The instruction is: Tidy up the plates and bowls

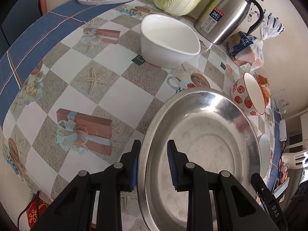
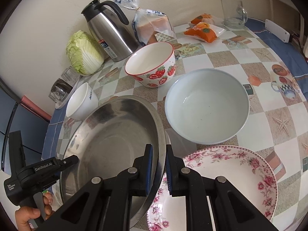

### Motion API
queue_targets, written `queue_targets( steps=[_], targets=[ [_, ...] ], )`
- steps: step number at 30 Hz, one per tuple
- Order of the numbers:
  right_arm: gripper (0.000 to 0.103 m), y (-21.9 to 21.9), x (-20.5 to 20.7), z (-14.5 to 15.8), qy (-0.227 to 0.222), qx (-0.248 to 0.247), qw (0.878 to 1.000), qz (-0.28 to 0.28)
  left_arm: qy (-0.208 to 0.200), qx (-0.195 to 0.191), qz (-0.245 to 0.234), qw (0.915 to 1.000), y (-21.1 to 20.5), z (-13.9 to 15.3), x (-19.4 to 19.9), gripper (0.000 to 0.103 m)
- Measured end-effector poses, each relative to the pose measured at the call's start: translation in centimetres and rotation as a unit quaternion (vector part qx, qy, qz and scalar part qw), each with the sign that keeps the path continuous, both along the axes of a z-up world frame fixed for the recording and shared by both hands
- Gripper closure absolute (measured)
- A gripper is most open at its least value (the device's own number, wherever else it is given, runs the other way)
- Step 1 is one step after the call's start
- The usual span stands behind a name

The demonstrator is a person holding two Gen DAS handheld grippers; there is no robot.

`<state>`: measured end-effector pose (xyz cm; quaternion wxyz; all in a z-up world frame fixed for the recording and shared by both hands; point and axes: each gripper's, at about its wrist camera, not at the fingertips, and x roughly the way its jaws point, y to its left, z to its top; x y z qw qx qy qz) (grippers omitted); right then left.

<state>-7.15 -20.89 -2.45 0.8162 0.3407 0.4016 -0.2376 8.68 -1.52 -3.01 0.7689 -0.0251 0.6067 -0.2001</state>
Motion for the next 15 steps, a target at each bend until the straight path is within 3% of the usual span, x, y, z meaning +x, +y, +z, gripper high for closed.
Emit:
queue_targets(
  steps=[15],
  targets=[
    [0.088,-0.6,0.3,-1.4,0.012,0.011,1.000,-0.005,0.005,0.006,-0.002,1.0000,-0.7,-0.9,0.3,0.076]
  ],
)
